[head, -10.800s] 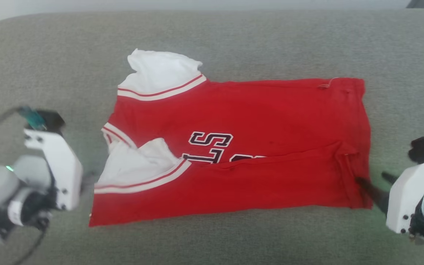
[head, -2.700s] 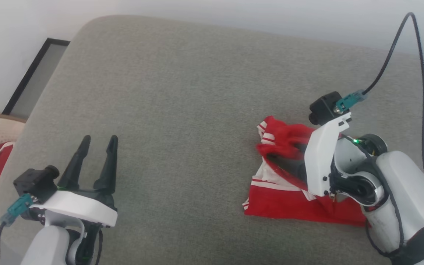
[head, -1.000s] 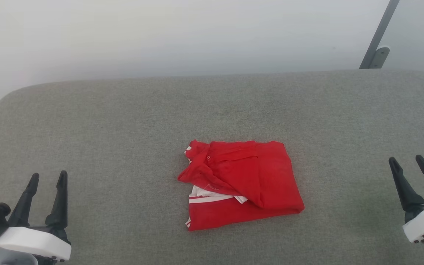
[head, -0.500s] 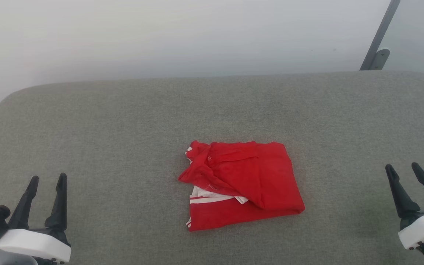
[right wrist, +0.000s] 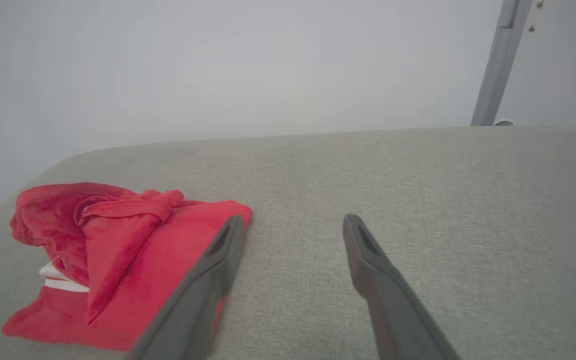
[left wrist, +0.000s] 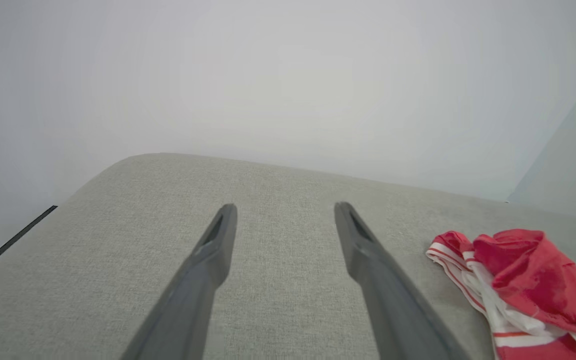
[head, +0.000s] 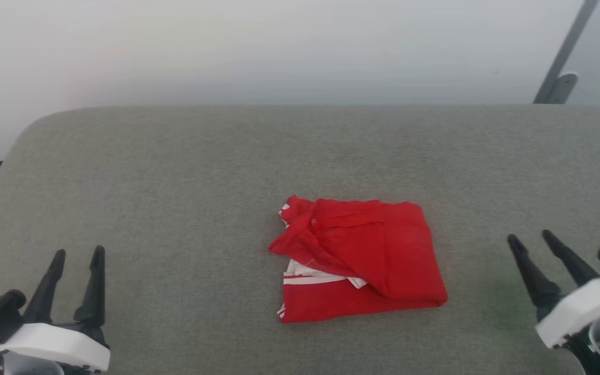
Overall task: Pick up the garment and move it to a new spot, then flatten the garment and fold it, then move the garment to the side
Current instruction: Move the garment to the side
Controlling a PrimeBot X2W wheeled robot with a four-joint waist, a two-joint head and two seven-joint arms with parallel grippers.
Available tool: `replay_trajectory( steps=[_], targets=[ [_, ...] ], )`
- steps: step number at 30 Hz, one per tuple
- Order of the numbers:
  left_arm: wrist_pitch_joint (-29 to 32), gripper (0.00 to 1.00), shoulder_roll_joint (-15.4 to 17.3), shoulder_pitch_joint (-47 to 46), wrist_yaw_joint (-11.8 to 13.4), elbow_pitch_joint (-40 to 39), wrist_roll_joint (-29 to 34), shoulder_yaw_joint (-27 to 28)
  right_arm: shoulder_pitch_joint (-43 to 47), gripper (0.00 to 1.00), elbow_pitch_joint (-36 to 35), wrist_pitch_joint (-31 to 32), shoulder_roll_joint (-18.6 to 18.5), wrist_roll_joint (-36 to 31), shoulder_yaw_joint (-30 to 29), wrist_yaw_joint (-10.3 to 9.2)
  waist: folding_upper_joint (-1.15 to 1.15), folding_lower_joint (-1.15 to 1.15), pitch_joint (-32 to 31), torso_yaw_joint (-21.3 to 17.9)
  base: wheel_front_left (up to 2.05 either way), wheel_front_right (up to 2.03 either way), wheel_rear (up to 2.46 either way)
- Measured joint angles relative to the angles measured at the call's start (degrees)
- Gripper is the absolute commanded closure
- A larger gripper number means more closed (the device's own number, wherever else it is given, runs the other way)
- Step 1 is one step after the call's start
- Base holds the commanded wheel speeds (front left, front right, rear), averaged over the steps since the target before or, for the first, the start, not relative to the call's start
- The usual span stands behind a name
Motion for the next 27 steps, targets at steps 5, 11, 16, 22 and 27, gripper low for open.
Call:
replay_trajectory(
  steps=[5, 11, 16, 22, 27],
  targets=[
    [-0.01, 0.00, -0.58, -0.23, 0.00, 0.37, -0.08, -0.85, -2.92, 0.00, -0.45, 7.25, -0.87, 3.07, 2.88, 0.00, 0.00, 0.00, 0.53, 1.86, 0.00, 0.00, 0.00],
    [-0.01, 0.00, -1.67, -1.31, 0.00, 0.79, -0.10, -2.04, -7.22, 0.00, 0.29, 18.87, -2.31, 5.49, 5.59, 0.00, 0.00, 0.00, 1.88, 4.39, 0.00, 0.00, 0.00],
    [-0.01, 0.00, -2.31, -1.85, 0.00, 1.25, -0.14, -2.81, -10.18, 0.00, 0.97, 26.98, -3.07, 6.49, 6.35, 0.00, 0.00, 0.00, 2.92, 6.16, 0.00, 0.00, 0.00],
    [-0.01, 0.00, -3.41, -3.35, 0.00, 1.56, -0.14, -4.10, -13.83, 0.00, 2.16, 38.18, -3.41, 6.02, 6.53, 0.00, 0.00, 0.00, 4.87, 8.63, 0.00, 0.00, 0.00],
    [-0.01, 0.00, -4.42, -5.05, 0.00, 1.99, -0.14, -5.05, -16.40, 0.00, 4.74, 48.15, -2.20, 3.42, 6.16, 0.00, 0.00, 0.00, 7.48, 10.62, 0.00, 0.00, 0.00]
  ],
)
